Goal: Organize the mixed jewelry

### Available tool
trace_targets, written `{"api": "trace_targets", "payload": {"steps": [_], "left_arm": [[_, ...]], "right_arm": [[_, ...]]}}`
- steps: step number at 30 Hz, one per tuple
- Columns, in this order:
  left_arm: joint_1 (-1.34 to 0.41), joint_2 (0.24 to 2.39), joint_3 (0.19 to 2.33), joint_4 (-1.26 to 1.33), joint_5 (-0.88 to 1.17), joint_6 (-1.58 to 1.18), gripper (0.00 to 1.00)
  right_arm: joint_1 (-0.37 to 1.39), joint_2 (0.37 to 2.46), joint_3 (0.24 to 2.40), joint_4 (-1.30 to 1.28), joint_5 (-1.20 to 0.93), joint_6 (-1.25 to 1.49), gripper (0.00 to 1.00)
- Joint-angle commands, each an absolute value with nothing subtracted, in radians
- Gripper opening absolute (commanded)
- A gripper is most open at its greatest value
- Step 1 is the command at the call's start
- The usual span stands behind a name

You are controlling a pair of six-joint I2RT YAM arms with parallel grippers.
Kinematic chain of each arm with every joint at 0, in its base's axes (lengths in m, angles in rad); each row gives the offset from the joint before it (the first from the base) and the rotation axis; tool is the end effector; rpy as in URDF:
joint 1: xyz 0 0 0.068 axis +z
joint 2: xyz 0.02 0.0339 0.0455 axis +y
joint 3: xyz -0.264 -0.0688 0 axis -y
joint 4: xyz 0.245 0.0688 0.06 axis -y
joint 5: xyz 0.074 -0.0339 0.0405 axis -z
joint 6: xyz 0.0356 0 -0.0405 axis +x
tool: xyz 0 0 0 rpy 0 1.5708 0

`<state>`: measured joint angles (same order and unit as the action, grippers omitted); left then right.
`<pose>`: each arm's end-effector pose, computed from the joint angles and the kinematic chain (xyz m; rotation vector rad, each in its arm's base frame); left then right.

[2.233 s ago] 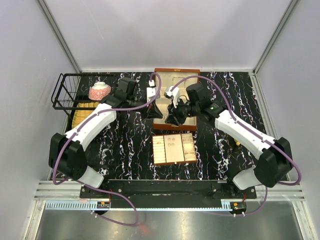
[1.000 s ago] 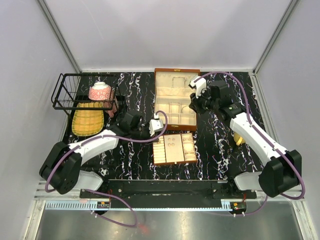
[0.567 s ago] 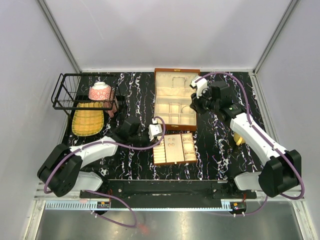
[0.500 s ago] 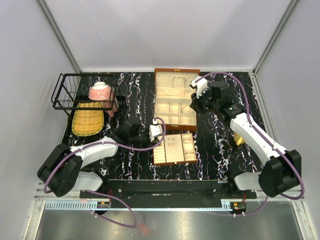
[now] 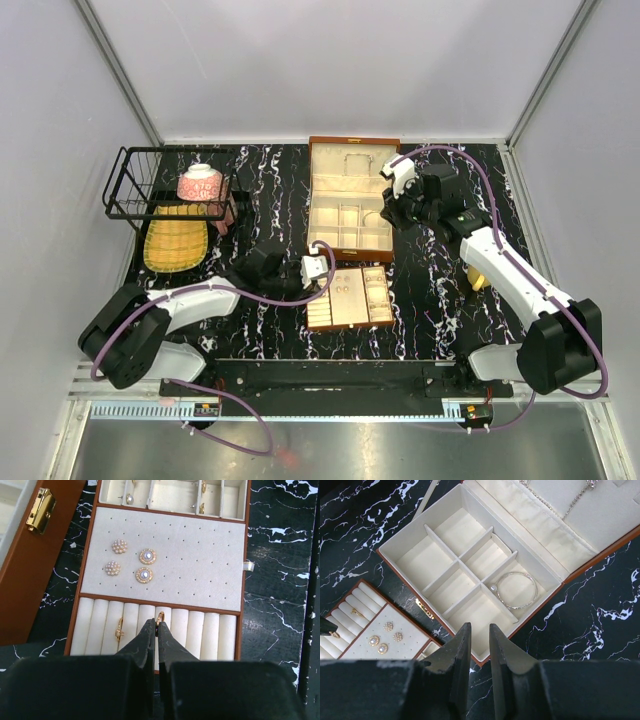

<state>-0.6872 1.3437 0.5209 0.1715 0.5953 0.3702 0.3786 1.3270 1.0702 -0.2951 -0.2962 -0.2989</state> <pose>0.1833 -0.1762 0.1692 1.3922 1.7236 -0.8347 0.2754 0.1207 0.3088 -0.8668 1.9312 0.3614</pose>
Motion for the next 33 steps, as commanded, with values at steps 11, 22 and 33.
{"api": "trace_targets", "payload": {"steps": [11,22,33], "left_arm": [[-0.692,1.393,0.543,0.219,0.561,0.419,0.0],[-0.692,1.42,0.548,0.227,0.549,0.388,0.0],[-0.692,1.445,0.543,0.252,0.517,0.354,0.0]], "right_arm": [[0.371,1.315,1.069,-0.252,-0.291,-0.298,0.27],[0.371,1.316,1.074,-0.256,-0.298,-0.296,0.26],[0.37,1.292,1.049,-0.247,-0.305,-0.296,0.26]]}}
